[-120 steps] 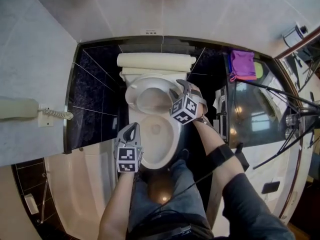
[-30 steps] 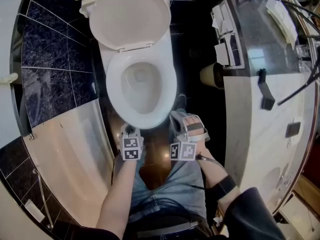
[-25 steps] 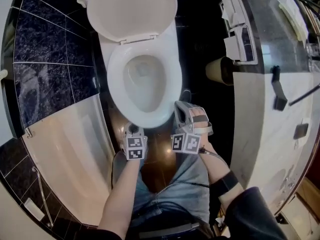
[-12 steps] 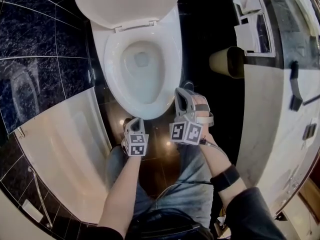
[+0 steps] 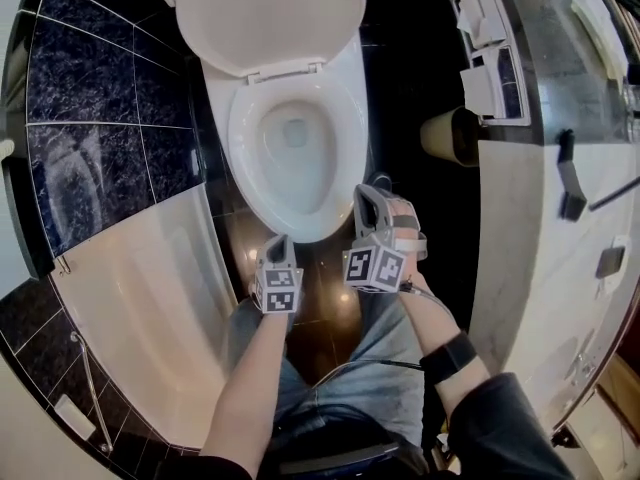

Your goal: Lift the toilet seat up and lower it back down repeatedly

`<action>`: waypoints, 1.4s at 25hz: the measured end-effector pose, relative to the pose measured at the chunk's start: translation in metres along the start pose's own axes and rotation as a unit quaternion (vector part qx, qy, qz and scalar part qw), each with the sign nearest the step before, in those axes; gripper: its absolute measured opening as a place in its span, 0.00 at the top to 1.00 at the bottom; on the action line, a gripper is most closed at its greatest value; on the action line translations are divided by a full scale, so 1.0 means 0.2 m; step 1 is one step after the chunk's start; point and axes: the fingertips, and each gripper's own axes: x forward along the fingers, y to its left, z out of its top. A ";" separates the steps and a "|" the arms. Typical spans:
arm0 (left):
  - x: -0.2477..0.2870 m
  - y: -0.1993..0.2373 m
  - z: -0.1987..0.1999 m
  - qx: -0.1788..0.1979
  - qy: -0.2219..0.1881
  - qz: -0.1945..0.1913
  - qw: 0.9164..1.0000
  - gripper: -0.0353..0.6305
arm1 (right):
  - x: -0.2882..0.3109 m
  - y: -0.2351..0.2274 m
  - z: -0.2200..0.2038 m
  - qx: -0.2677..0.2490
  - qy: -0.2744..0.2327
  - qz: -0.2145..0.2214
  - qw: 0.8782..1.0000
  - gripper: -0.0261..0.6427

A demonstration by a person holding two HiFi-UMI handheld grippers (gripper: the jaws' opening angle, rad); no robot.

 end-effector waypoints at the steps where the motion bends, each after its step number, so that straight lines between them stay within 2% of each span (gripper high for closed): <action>1: -0.06 0.00 0.08 0.002 -0.011 0.002 1.000 0.95 | -0.03 -0.04 0.04 0.006 -0.002 -0.001 1.000 0.93; 8: -0.62 0.01 0.72 0.026 -0.095 0.016 0.995 0.95 | -0.36 -0.37 0.43 0.056 -0.031 -0.002 0.998 0.93; 16: -1.22 0.03 1.32 0.043 -0.179 0.035 0.982 0.95 | -0.71 -0.69 0.78 0.093 -0.068 0.003 0.993 0.93; 19: -1.39 0.00 1.45 0.053 -0.198 0.038 0.978 0.95 | -0.82 -0.78 0.84 0.116 -0.076 0.013 0.990 0.93; 25: -1.65 0.02 1.64 0.030 -0.239 0.055 0.969 0.95 | -0.95 -0.95 0.90 0.166 -0.096 0.023 0.981 0.93; 29: -1.75 0.10 1.70 0.033 -0.264 0.074 0.961 0.95 | -0.99 -1.05 0.91 0.199 -0.105 0.018 0.974 0.93; 35: -1.85 0.12 1.80 0.044 -0.283 0.071 0.955 0.95 | -1.03 -1.13 0.90 0.221 -0.109 0.003 0.969 0.93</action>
